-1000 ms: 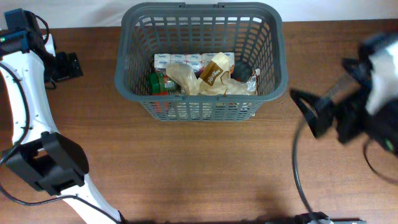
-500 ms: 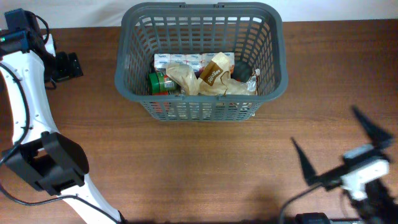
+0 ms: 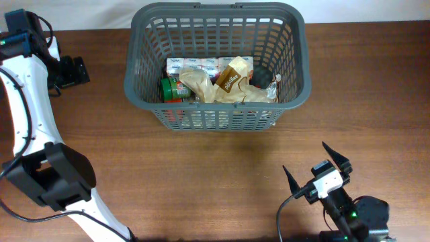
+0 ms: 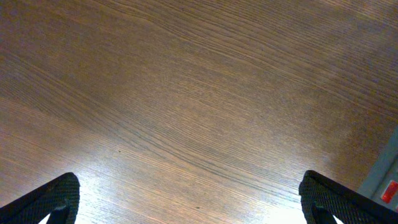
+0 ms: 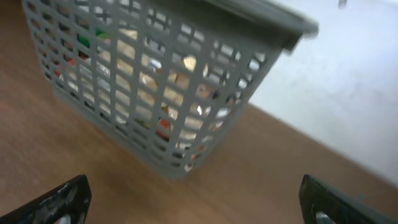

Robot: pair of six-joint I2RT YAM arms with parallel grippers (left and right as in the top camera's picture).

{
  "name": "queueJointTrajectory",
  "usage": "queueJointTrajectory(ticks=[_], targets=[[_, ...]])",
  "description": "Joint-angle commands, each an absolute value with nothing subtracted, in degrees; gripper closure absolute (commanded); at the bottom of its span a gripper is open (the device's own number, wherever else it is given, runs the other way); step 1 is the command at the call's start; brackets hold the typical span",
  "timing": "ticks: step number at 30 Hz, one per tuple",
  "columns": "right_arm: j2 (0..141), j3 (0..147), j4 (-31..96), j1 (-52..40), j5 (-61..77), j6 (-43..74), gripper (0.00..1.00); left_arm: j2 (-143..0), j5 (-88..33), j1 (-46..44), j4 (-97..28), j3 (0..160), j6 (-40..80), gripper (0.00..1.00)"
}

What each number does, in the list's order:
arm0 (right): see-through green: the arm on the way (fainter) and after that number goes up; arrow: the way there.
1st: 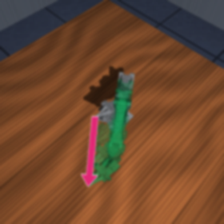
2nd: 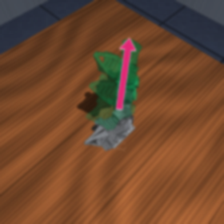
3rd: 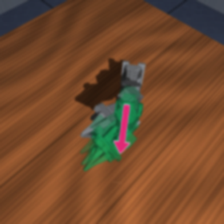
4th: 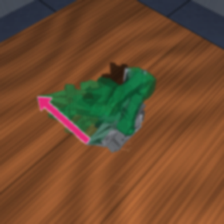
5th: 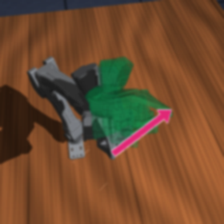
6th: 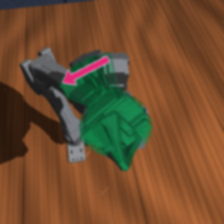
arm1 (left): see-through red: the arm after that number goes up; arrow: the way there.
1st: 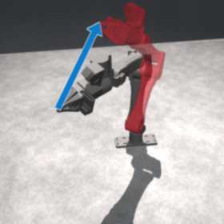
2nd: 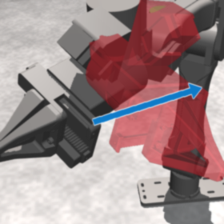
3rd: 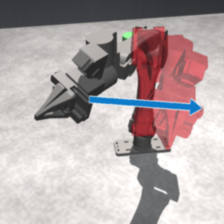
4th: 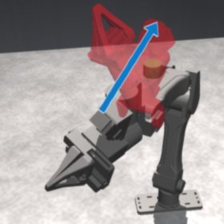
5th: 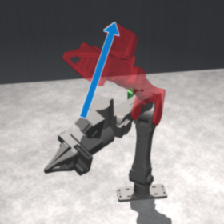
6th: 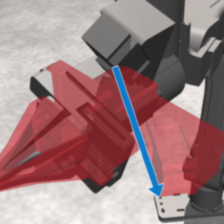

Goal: Pack container

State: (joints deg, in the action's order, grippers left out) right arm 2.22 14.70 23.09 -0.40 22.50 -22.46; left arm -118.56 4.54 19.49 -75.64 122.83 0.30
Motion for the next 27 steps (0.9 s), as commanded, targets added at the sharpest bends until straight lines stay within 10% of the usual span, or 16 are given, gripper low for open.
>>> queueJointTrajectory(ticks=[1,27], targets=[[0.4,11.4,22.8,0.1,19.9,-12.1,0.01,-118.5,4.3,19.7,-75.6,122.6,0.9,0.01],[0.2,5.8,18.6,0.1,19.9,-10.2,0.01,-118.5,4.3,19.7,-75.6,122.6,0.9,0.01]])
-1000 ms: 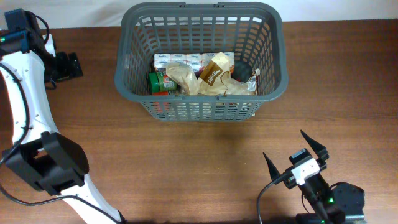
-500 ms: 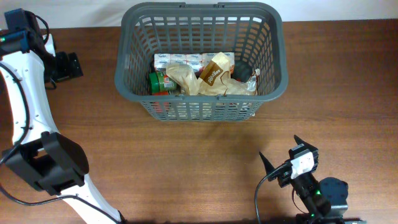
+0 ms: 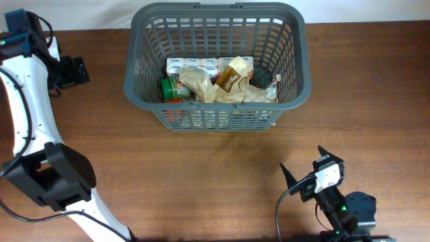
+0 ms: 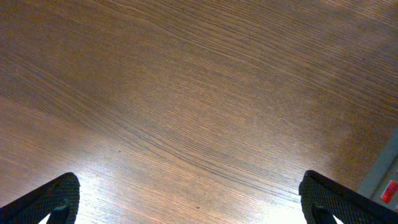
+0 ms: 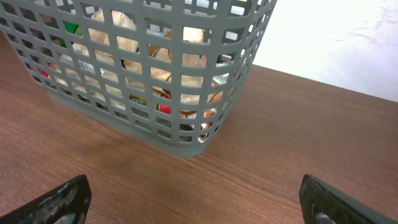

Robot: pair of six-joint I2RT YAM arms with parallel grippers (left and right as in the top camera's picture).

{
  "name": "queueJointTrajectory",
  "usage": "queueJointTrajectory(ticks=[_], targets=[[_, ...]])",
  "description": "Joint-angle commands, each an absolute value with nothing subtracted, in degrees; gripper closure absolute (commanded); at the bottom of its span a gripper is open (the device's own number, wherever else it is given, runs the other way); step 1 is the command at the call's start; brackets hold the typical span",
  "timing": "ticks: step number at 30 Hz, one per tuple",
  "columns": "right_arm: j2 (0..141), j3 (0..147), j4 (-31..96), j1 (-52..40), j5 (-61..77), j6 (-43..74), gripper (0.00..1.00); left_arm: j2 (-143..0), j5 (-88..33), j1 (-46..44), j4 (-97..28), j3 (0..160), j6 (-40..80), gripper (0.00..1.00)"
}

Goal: Pack container

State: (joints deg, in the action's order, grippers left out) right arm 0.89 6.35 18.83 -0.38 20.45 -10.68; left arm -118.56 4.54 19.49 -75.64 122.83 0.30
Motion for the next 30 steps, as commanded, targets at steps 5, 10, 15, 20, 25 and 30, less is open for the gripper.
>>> queueJointTrajectory(ticks=[5,10,15,20,25,30], targets=[[0.2,5.8,18.6,0.1,19.9,-10.2,0.01,-118.5,4.3,19.7,-75.6,122.6,0.9,0.01],[0.2,5.8,18.6,0.1,19.9,-10.2,0.01,-118.5,4.3,19.7,-75.6,122.6,0.9,0.01],[0.2,5.8,18.6,0.1,19.9,-10.2,0.01,-117.6,4.3,19.2,-75.6,122.6,0.9,0.01],[0.2,5.8,18.6,0.1,19.9,-10.2,0.01,-107.4,4.3,17.9,-75.6,122.6,0.9,0.01],[0.2,5.8,18.6,0.1,19.9,-10.2,0.01,-93.6,4.3,17.5,-75.6,118.1,0.9,0.01],[0.2,5.8,18.6,0.1,19.9,-10.2,0.01,-76.3,4.3,11.6,-56.3,99.2,0.8,0.01]])
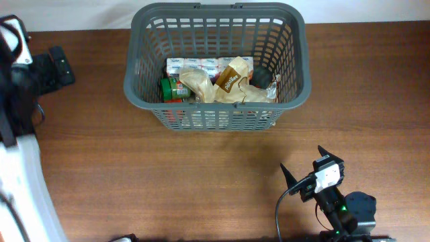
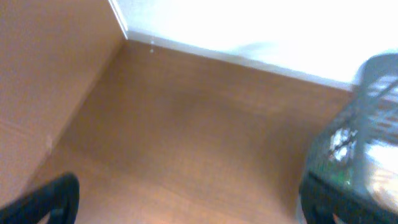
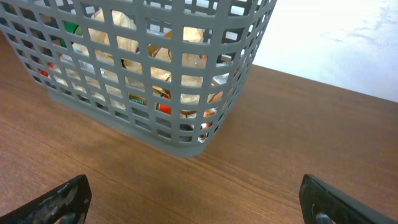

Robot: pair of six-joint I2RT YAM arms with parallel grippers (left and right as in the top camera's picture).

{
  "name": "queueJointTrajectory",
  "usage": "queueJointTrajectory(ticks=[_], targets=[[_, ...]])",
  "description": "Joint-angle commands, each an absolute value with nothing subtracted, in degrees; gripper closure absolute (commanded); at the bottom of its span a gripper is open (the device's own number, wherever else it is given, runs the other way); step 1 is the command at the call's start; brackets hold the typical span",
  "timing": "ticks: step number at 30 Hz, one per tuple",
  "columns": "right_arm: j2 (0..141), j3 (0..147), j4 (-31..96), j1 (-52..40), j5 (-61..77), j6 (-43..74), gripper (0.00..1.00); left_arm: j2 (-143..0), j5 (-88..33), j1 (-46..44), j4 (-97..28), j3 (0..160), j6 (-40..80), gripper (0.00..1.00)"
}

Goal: Pack container

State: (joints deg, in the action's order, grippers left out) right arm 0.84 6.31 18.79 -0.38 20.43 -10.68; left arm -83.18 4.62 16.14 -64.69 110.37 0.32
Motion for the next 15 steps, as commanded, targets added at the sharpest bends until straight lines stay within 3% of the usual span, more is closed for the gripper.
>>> queueJointTrajectory(ticks=[1,7,15], targets=[[0.2,5.8,18.6,0.1,19.9,-10.2,0.01,-72.4,4.4,9.3,-51.5,94.5,0.8,0.01],[0.2,5.8,18.6,0.1,19.9,-10.2,0.01,-50.6,4.3,-1.4,-25.2,67.8,0.8,0.01],[0.2,5.8,18.6,0.1,19.9,-10.2,0.01,-25.3,4.4,-2.3,-3.8,33.3,0.8,0.01]])
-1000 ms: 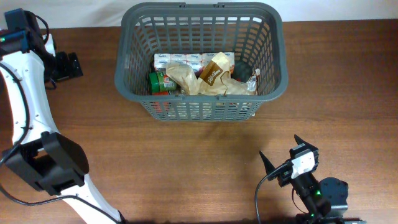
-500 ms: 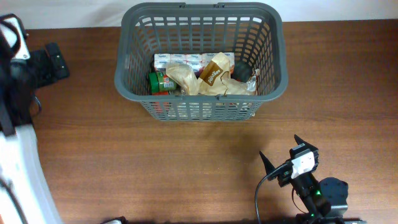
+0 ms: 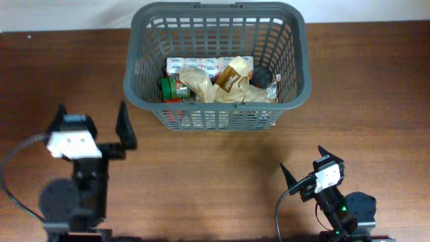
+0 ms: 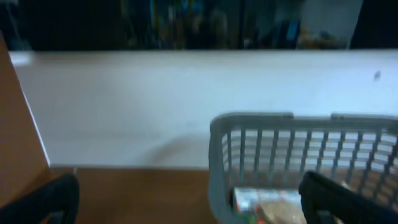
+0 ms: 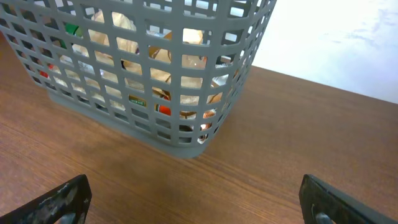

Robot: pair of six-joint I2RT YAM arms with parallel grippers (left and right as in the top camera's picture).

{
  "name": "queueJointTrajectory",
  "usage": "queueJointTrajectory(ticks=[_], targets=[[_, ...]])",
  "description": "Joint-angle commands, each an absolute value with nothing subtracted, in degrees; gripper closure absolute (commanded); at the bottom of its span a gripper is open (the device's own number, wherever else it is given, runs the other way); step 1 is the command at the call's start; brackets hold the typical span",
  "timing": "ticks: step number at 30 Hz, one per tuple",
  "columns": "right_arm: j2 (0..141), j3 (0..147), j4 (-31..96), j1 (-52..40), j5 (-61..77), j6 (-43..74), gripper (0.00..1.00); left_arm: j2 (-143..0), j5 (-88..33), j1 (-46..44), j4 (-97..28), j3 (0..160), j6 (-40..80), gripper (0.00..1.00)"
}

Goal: Pack container

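Note:
A grey plastic basket (image 3: 215,27) stands at the back middle of the table. In it lie a white multi-pack (image 3: 201,65), a green can (image 3: 173,89), a crumpled brown paper bag (image 3: 222,91) and a brown packet (image 3: 232,75). My left gripper (image 3: 93,121) stands open and empty at the front left, facing the basket (image 4: 298,155). At the front right my right gripper (image 3: 309,167) is also open and empty, and its view takes in the basket (image 5: 143,68) from low down. Both grippers are well apart from the basket.
The brown wooden table (image 3: 215,175) runs under everything. A white wall (image 4: 124,106) rises behind the basket. A dark item (image 3: 261,77) lies at the right end of the basket.
My left arm was stretched out to the table's far left back; now it is folded at the front left, with its open gripper facing the basket. The right arm and the basket's contents are unchanged.
At first my left gripper hung open over bare table at the far left back, and the right gripper was open at the front right. The right arm then sat slightly nearer and stayed. The left wrist had turned up, and now rests front left.

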State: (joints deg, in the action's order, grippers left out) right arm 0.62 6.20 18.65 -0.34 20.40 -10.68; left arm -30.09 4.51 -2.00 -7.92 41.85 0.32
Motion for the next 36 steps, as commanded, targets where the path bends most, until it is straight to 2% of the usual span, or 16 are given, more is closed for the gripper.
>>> queueJointTrajectory(ticks=[1,6,14,23,36], targets=[[0.2,5.8,18.6,0.1,19.9,-10.2,0.01,-23.1,4.4,-2.3,-1.7,30.0,0.8,0.01],[0.2,5.8,18.6,0.1,19.9,-10.2,0.01,-12.7,5.8,-2.3,0.9,14.7,0.6,0.01],[0.2,5.8,18.6,0.1,19.9,-10.2,0.01,-3.9,5.8,-2.4,-0.6,4.6,0.6,0.01],[0.2,5.8,18.6,0.1,19.9,-10.2,0.01,-0.3,5.8,-2.5,-8.0,2.6,0.7,0.01],[0.2,5.8,18.6,0.1,19.9,-10.2,0.01,-0.3,5.8,-2.5,-8.6,2.5,0.6,0.01]])
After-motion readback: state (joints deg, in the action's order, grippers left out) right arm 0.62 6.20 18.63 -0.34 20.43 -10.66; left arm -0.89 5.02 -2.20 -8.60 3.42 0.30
